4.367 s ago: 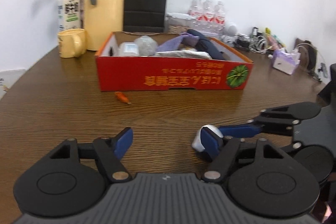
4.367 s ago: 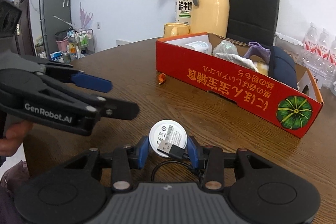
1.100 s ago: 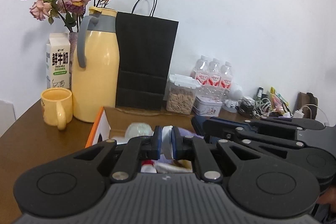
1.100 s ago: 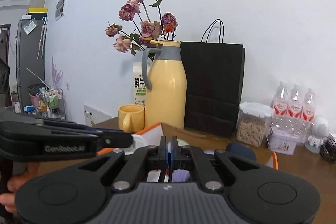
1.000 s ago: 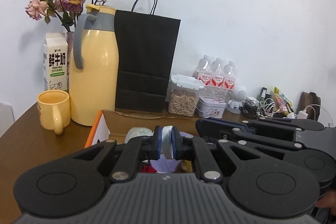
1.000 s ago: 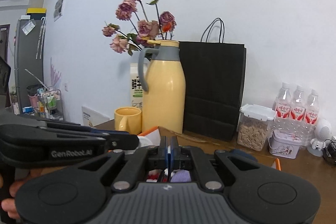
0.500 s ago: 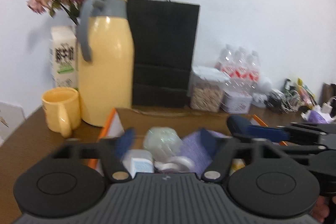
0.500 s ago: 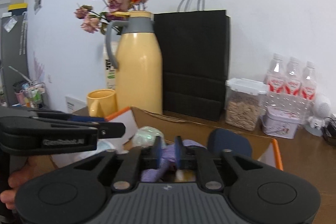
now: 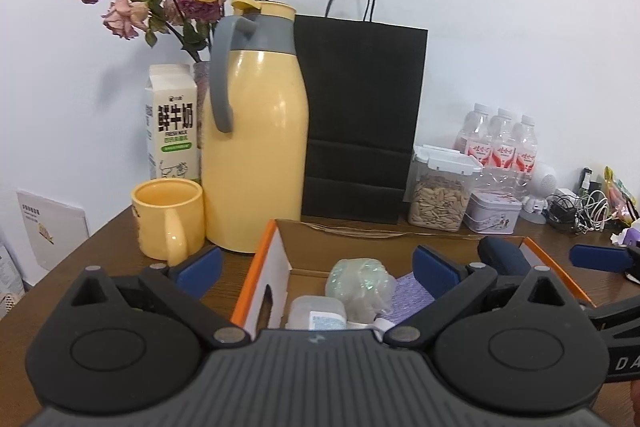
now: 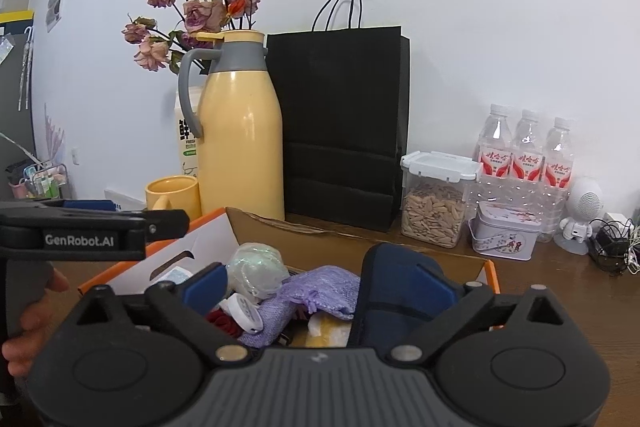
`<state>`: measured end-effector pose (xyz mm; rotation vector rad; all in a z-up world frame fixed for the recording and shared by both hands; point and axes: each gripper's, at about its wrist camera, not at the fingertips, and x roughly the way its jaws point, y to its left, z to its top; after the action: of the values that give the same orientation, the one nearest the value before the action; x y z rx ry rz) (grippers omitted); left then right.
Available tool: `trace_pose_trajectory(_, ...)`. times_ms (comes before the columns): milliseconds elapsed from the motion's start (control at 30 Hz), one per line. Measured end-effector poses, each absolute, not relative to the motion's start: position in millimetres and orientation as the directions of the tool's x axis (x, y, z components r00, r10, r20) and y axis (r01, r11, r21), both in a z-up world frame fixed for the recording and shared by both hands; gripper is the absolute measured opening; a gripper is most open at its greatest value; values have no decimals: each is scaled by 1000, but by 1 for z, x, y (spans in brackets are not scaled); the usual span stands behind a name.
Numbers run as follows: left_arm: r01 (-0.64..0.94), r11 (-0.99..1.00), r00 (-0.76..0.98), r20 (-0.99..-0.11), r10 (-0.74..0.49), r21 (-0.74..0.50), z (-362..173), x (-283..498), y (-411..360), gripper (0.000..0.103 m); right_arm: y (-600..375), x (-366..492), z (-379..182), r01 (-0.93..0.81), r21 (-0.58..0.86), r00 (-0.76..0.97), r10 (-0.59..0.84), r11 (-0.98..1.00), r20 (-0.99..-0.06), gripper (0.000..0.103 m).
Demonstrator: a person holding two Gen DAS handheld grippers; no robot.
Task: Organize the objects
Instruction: 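Lower the charger into the box and open the left gripper, then grasp the small orange item on the table with the left gripper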
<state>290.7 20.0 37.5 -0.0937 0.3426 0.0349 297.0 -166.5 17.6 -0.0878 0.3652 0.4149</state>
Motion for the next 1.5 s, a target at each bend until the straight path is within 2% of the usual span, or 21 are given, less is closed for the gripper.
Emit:
trace_pose_trajectory(400, -79, 995, 942, -331, 53, -66, 31, 242, 29, 103, -166, 249, 20, -399, -55, 873, 361, 915, -328, 103)
trace_pose_trajectory(867, -69, 997, 841, -536, 78, 37, -21, 212, 24, 103, -185, 200, -19, -373, -38, 849, 325, 927, -416, 103)
trace_pose_trajectory(1000, -82, 995, 811, -577, 100, 57, -32, 214, 15, 90, -189, 196, -32, -349, -43, 842, 293, 936, -452, 103)
trace_pose_trajectory(1100, -98, 994, 790, -604, 105, 45, -37, 219, 12, 75, -189, 194, -39, -339, -43, 837, 281, 940, -470, 103)
trace_pose_trajectory(1167, -107, 994, 779, -618, 104, 32, -39, 222, 13, 57, -189, 194, -43, -337, -41, 832, 277, 941, -480, 103)
trace_pose_trajectory(1200, -110, 994, 777, -621, 99, 21, -40, 223, 13, 43, -188, 195, -44, -336, -41, 830, 275, 941, -485, 103)
trace_pose_trajectory(1233, -106, 994, 781, -618, 87, 7, -39, 223, 14, 22, -187, 195, -46, -337, -43, 828, 274, 941, -490, 103)
trace_pose_trajectory(1267, -97, 995, 783, -617, 73, -5, -39, 223, 14, 13, -187, 196, -47, -337, -45, 826, 272, 940, -493, 103)
trace_pose_trajectory(1500, -78, 996, 805, -592, 44, -32, -38, 216, 14, 13, -185, 198, -52, -336, -44, 819, 269, 941, -506, 103)
